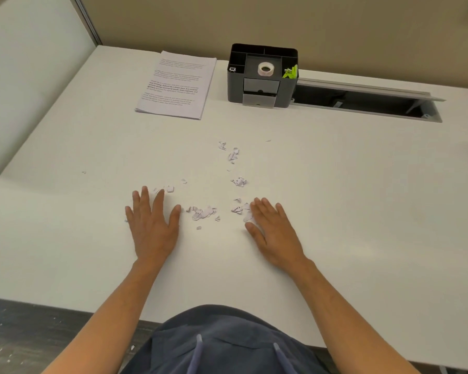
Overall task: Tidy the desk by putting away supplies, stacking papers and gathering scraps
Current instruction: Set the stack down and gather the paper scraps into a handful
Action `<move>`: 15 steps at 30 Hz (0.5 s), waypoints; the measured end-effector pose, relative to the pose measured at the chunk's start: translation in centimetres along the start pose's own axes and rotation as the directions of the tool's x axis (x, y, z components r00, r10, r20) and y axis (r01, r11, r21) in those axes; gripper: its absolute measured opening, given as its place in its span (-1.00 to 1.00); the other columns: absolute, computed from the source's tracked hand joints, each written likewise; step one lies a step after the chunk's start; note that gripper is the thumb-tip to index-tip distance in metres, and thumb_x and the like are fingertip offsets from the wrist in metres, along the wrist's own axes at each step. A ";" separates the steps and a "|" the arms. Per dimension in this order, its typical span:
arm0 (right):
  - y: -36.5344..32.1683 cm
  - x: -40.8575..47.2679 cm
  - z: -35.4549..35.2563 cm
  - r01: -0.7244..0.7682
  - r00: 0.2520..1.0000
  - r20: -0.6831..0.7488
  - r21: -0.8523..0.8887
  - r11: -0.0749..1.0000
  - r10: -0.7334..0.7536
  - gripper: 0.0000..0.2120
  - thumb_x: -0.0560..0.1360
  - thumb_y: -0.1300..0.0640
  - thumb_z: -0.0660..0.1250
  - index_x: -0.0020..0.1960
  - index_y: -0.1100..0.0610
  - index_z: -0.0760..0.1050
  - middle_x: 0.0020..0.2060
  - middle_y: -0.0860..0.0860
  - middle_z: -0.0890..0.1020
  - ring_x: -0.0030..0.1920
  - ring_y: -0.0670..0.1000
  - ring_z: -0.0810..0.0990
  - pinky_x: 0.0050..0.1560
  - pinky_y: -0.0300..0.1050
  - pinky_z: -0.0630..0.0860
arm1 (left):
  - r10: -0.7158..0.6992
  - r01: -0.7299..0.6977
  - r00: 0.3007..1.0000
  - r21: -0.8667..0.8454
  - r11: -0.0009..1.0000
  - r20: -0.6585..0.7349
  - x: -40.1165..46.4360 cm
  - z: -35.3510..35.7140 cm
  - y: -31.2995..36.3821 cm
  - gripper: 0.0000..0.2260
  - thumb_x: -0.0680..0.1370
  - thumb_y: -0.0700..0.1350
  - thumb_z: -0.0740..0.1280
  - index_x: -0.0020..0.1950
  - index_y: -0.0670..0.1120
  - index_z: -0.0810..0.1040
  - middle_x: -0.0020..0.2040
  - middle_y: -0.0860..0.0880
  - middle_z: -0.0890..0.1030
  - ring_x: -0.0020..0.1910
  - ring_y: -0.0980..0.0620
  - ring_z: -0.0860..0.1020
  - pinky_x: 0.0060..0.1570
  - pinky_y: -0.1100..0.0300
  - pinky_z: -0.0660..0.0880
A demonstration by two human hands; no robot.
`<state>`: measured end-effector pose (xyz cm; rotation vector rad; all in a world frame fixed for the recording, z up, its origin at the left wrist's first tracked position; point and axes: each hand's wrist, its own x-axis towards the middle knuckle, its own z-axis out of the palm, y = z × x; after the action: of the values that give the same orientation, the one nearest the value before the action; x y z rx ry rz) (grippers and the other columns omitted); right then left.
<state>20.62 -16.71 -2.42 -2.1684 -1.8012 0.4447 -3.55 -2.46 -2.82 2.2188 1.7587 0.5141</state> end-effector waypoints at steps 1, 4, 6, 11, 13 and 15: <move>0.1 0.1 -0.2 -0.007 1.000 -0.008 0.071 0.997 0.008 -0.25 0.56 -0.33 -0.28 0.57 0.10 0.10 0.56 -0.04 0.14 0.56 -0.14 -0.01 0.54 -0.15 -0.18 | -0.015 0.015 1.000 0.005 1.000 0.022 0.0 0.1 0.0 -0.43 0.59 0.23 0.07 0.52 -0.04 0.26 0.59 -0.15 0.09 0.58 -0.11 -0.05 0.53 -0.10 -0.12; 1.0 0.5 -0.9 -0.088 0.989 -0.103 0.201 0.976 0.110 -0.35 0.60 -0.26 -0.08 0.54 0.11 0.18 0.54 -0.05 0.20 0.53 -0.20 0.01 0.51 -0.28 -0.14 | -0.025 0.026 0.995 -0.008 1.000 0.098 0.2 0.3 0.3 -0.43 0.61 0.23 0.09 0.56 0.00 0.18 0.60 -0.12 0.04 0.58 -0.07 -0.09 0.54 -0.04 -0.13; 1.5 0.8 -1.2 -0.139 0.976 -0.141 0.181 0.974 0.166 -0.29 0.58 -0.29 -0.14 0.55 0.14 0.17 0.54 -0.02 0.19 0.53 -0.18 0.01 0.52 -0.25 -0.14 | 0.024 -0.021 0.990 -0.026 0.999 0.139 0.4 0.4 0.6 -0.41 0.60 0.26 0.08 0.56 0.01 0.17 0.60 -0.09 0.06 0.58 -0.05 -0.07 0.54 0.01 -0.14; 1.1 1.1 -0.9 0.002 1.000 0.023 0.000 1.000 -0.002 -0.14 0.49 -0.39 -0.40 0.58 0.10 0.06 0.58 -0.05 0.07 0.56 -0.14 -0.10 0.55 -0.08 -0.23 | 0.256 -0.236 0.939 -0.112 0.965 0.228 0.3 0.7 1.6 -0.39 0.59 0.27 -0.01 0.54 -0.01 0.24 0.58 0.04 0.15 0.57 0.08 -0.01 0.51 0.17 -0.11; 1.3 1.3 -1.3 0.007 1.000 0.000 0.141 0.990 -0.007 -0.19 0.53 -0.39 -0.29 0.56 0.08 0.13 0.56 -0.08 0.11 0.53 -0.24 -0.11 0.53 -0.19 -0.22 | 0.287 -0.233 0.933 -0.245 0.941 0.215 0.3 0.4 2.3 -0.51 0.63 0.19 0.11 0.51 0.02 0.31 0.53 0.15 0.20 0.54 0.21 0.04 0.49 0.21 -0.01; 1.8 1.9 -2.1 -0.025 0.996 -0.076 0.257 0.966 0.046 -0.32 0.59 -0.31 -0.10 0.53 0.08 0.22 0.54 -0.10 0.18 0.51 -0.28 -0.04 0.53 -0.23 -0.13 | 0.299 -0.230 0.942 -0.361 0.904 0.150 0.5 0.0 2.8 -0.59 0.63 0.11 0.18 0.45 0.00 0.40 0.48 0.20 0.27 0.51 0.22 0.14 0.46 0.18 0.12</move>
<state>23.44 -15.22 -1.36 -2.0133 -1.5687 0.5552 -1.00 -2.62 -1.62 2.1799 1.1700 0.5748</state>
